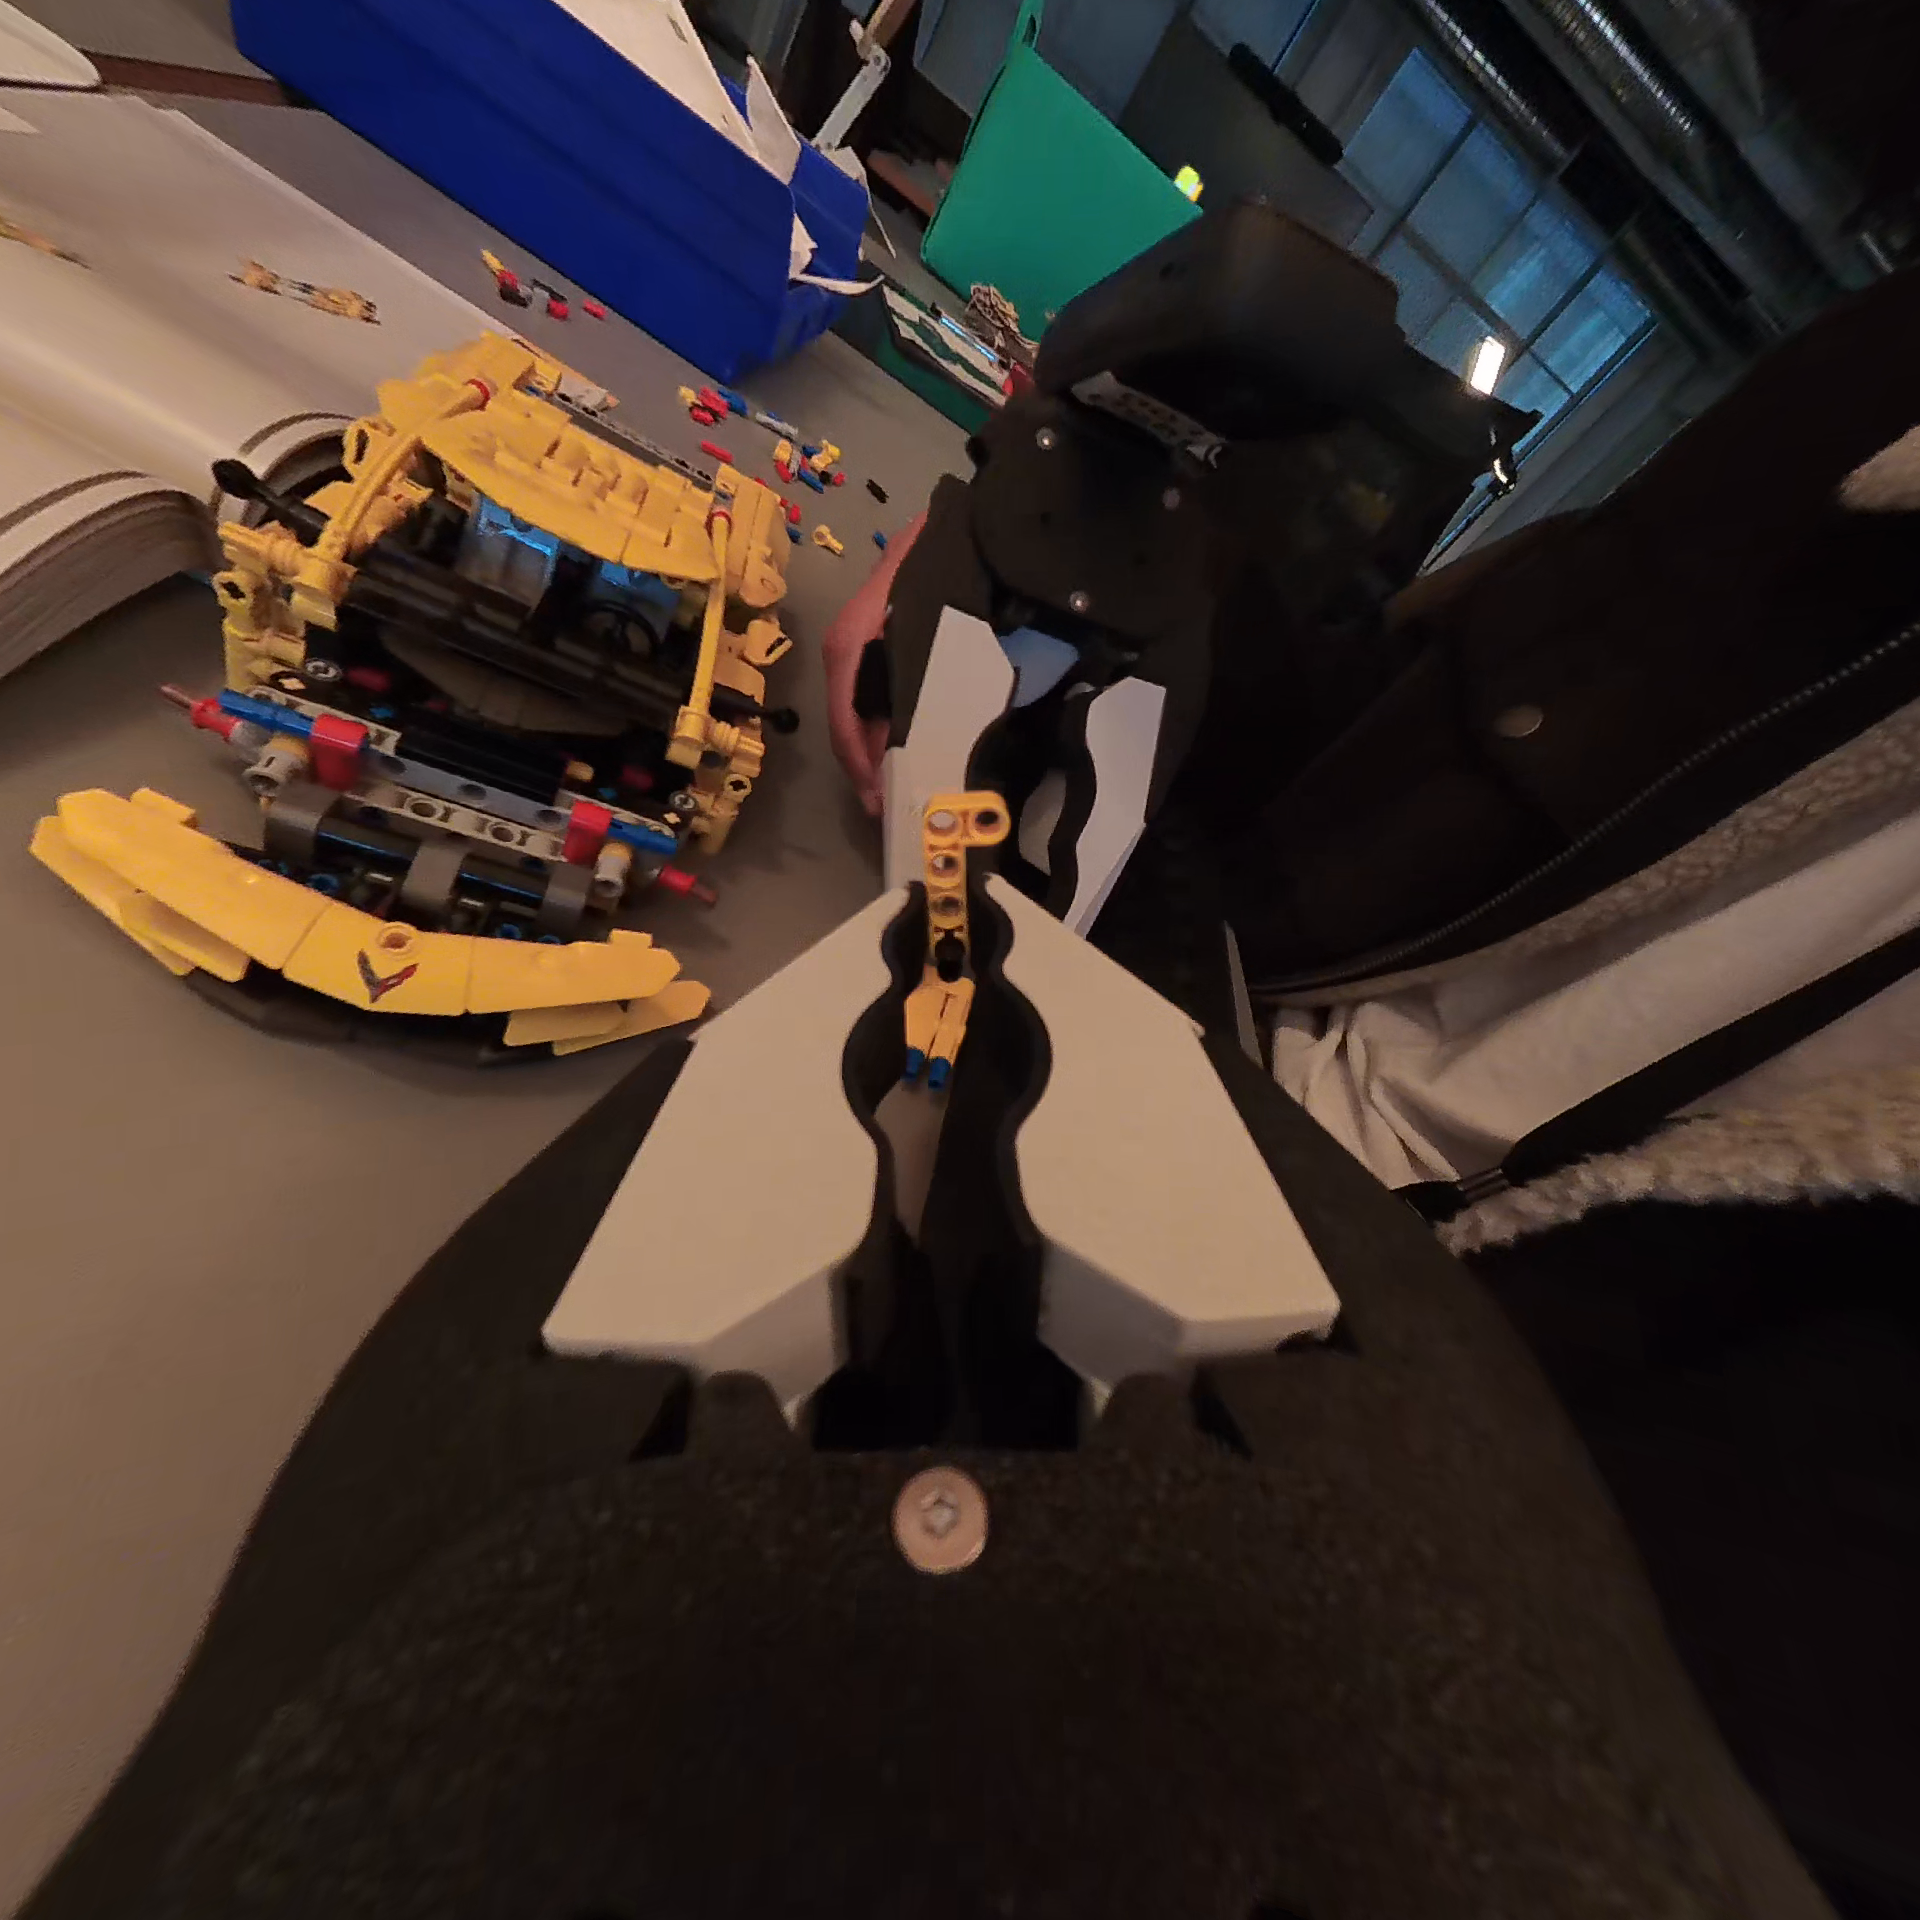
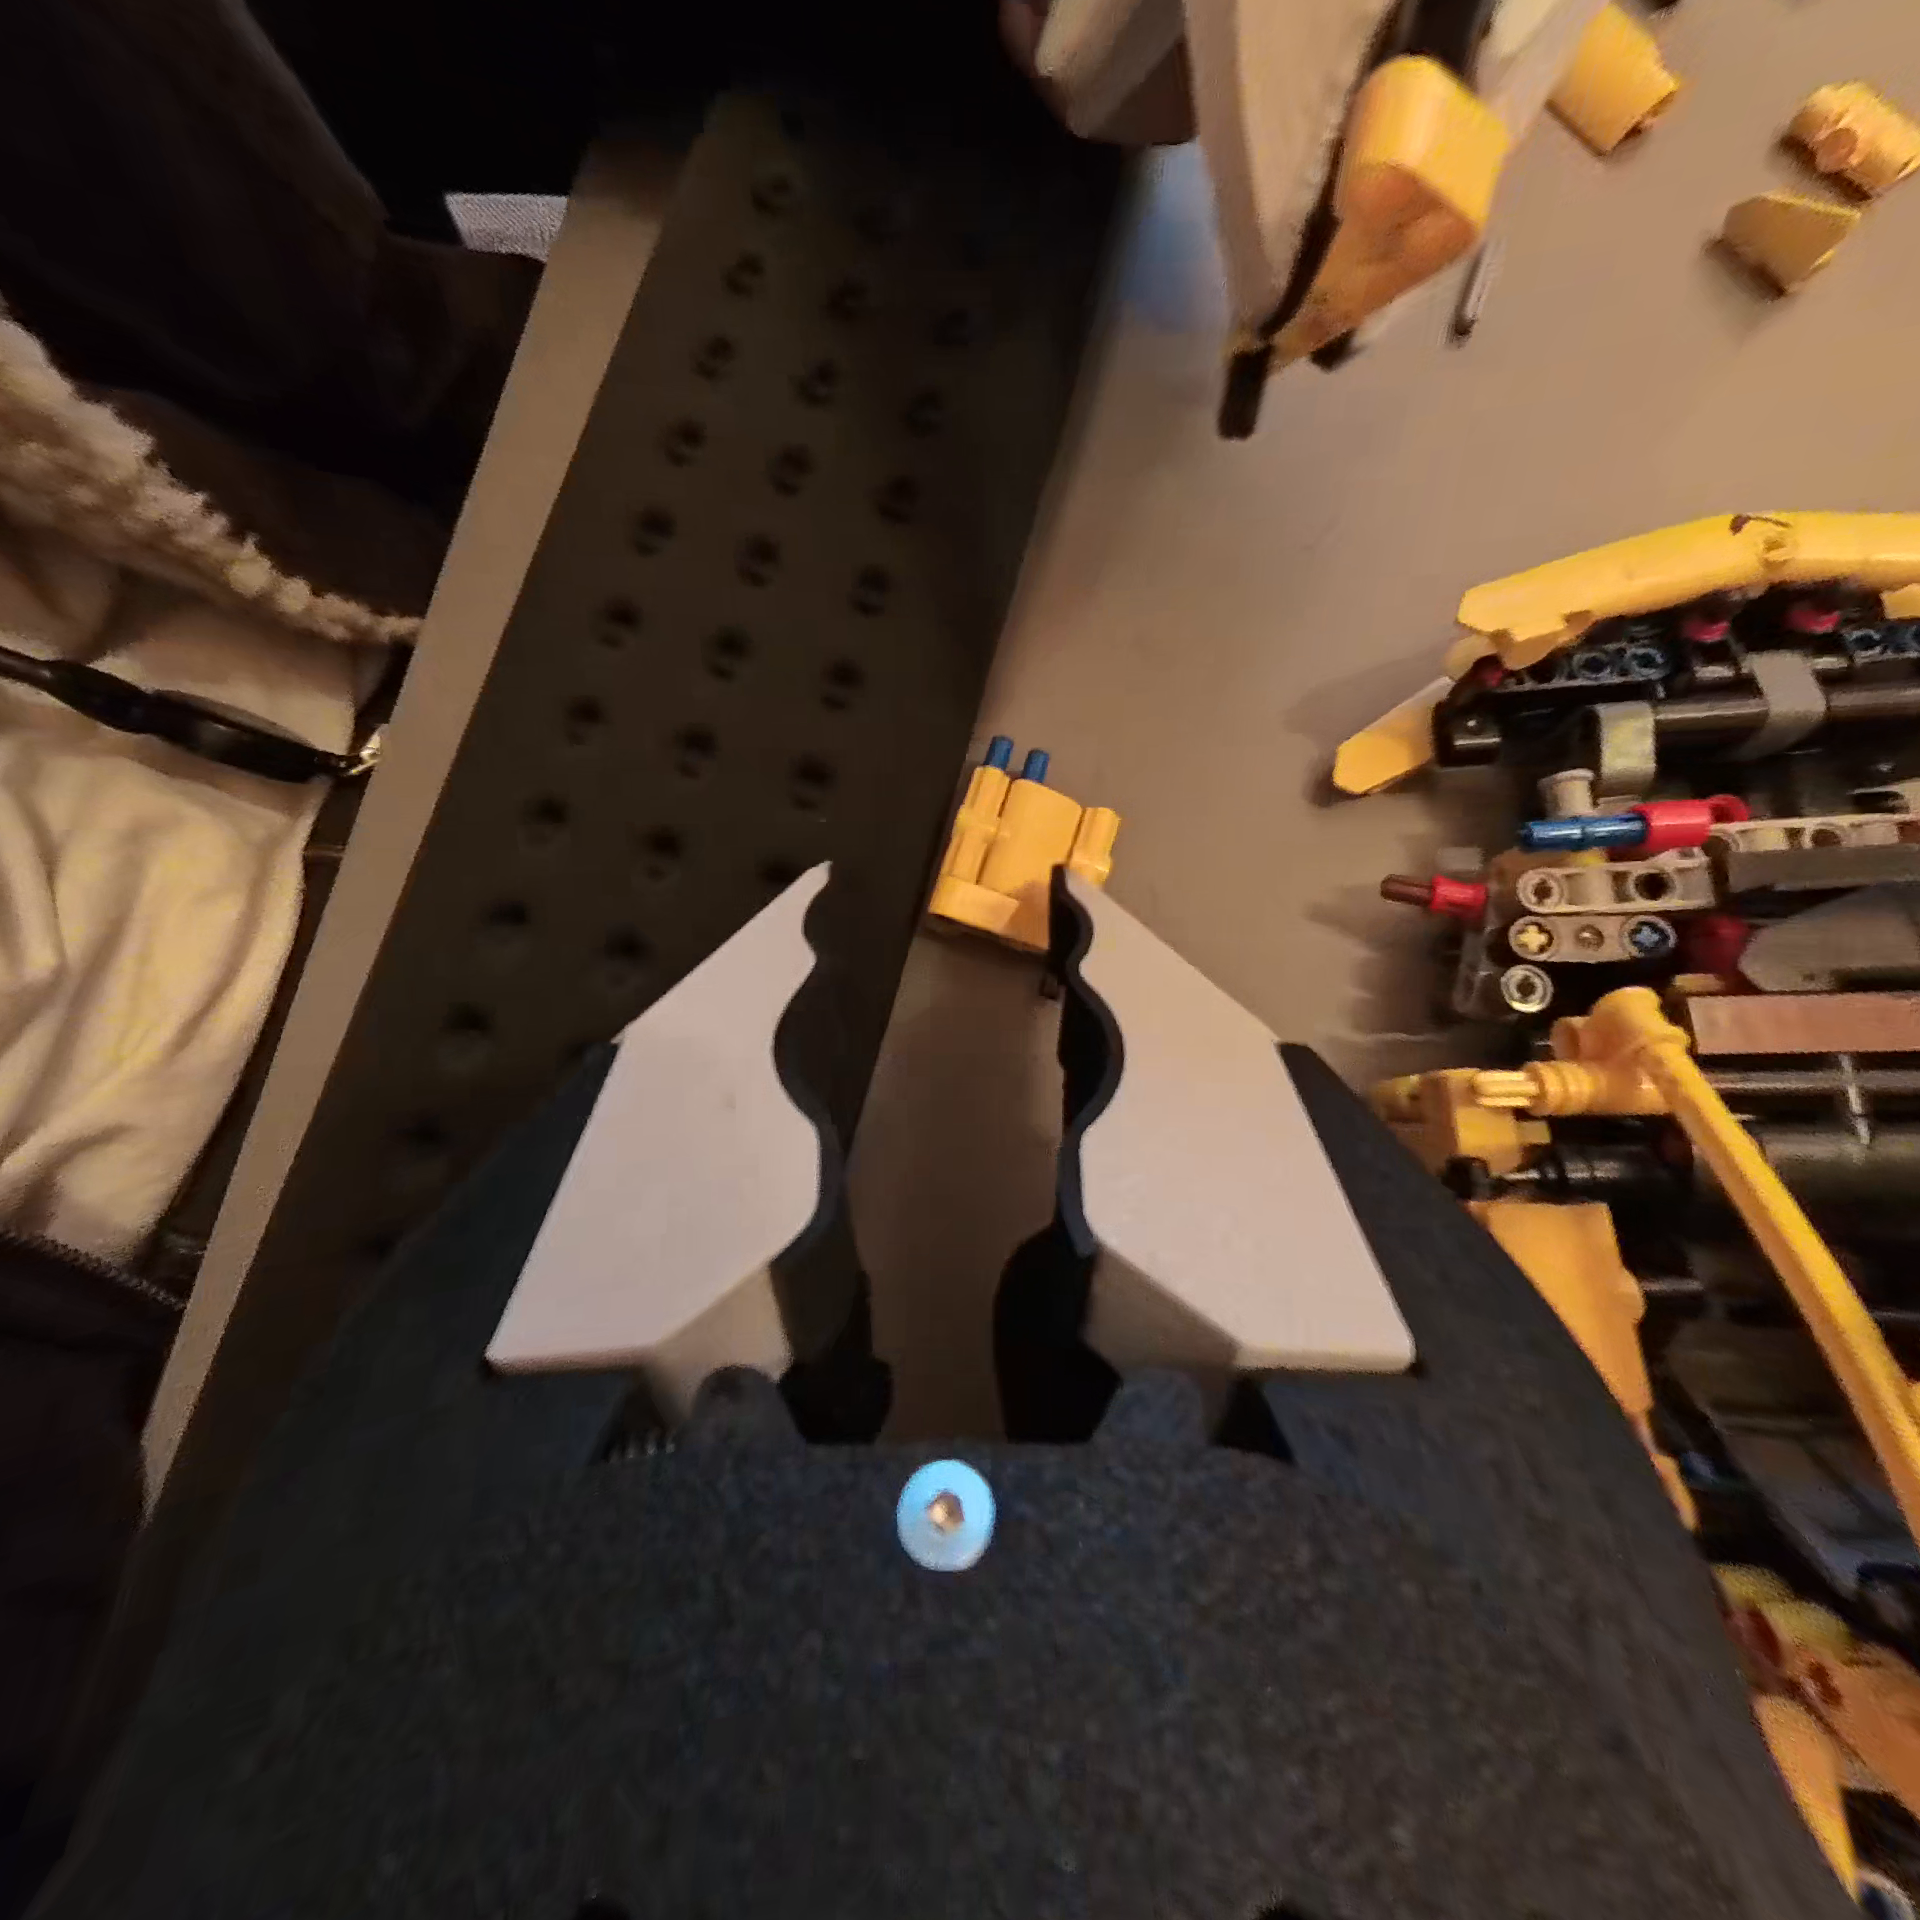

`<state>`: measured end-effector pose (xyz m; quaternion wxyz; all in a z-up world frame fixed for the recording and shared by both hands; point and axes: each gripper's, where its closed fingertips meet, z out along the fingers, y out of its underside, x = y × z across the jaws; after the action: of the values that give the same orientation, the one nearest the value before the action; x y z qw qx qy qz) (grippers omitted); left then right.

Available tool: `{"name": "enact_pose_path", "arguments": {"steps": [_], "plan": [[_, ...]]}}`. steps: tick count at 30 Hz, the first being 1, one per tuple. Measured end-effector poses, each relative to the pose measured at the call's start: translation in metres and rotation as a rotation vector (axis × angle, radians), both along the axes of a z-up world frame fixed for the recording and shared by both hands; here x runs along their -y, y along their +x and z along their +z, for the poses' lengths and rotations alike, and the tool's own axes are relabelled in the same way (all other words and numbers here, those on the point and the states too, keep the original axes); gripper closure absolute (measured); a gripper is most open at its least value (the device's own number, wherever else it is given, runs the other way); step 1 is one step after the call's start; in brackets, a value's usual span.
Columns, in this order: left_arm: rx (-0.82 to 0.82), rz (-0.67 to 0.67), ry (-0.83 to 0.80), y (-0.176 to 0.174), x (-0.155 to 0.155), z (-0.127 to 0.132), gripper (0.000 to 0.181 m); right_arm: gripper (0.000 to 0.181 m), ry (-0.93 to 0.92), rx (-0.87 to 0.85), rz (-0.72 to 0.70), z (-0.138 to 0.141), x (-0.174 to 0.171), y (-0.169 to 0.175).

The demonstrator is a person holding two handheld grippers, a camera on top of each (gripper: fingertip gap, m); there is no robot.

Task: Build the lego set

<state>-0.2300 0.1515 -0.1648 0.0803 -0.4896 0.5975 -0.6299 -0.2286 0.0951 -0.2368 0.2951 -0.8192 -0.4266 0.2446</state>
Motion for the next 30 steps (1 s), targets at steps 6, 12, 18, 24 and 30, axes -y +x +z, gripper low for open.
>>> {"name": "enact_pose_path", "arguments": {"steps": [6, 12, 18, 24, 30], "plan": [[-0.003, -0.018, -0.018, -0.001, 0.003, 0.001, 0.174, 0.143, -0.085, -0.063, -0.037, -0.003, -0.002, 0.003], [-0.007, -0.031, -0.035, -0.001, 0.005, 0.001, 0.174, 0.153, -0.073, -0.053, -0.056, -0.006, -0.007, 0.008], [-0.014, -0.019, -0.041, 0.0, 0.003, 0.0, 0.174, 0.162, 0.013, 0.031, -0.128, -0.004, -0.021, 0.022], [-0.015, -0.017, -0.045, 0.0, 0.002, 0.001, 0.174, 0.154, 0.008, 0.006, -0.116, -0.001, -0.019, 0.02], [-0.012, -0.008, -0.053, 0.0, 0.001, 0.002, 0.174, 0.134, 0.139, 0.159, -0.131, -0.008, -0.032, 0.021]]}}
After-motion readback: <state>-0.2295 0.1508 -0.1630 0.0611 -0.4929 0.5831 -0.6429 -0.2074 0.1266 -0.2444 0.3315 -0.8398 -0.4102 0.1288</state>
